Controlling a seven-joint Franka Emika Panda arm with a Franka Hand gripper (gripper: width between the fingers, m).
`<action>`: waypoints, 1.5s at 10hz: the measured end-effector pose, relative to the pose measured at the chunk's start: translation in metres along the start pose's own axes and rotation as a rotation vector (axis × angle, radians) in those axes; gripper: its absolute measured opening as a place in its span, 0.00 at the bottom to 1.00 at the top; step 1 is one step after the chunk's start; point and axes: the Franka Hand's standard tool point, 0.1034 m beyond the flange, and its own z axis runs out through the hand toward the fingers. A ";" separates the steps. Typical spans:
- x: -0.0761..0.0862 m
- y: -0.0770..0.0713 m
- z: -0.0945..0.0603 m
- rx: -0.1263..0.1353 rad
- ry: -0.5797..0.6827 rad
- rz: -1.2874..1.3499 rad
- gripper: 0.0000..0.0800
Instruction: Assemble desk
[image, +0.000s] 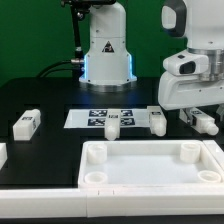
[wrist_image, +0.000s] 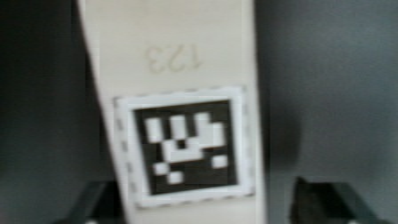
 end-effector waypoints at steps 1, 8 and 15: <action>0.000 0.000 0.000 0.000 0.000 0.000 0.36; 0.031 -0.006 -0.031 -0.006 0.043 -0.499 0.36; 0.041 0.022 -0.034 -0.047 0.035 -1.184 0.36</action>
Offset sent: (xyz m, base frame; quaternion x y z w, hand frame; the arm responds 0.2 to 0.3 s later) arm 0.0292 0.0158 0.0412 0.0274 -0.0004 -0.1029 0.9943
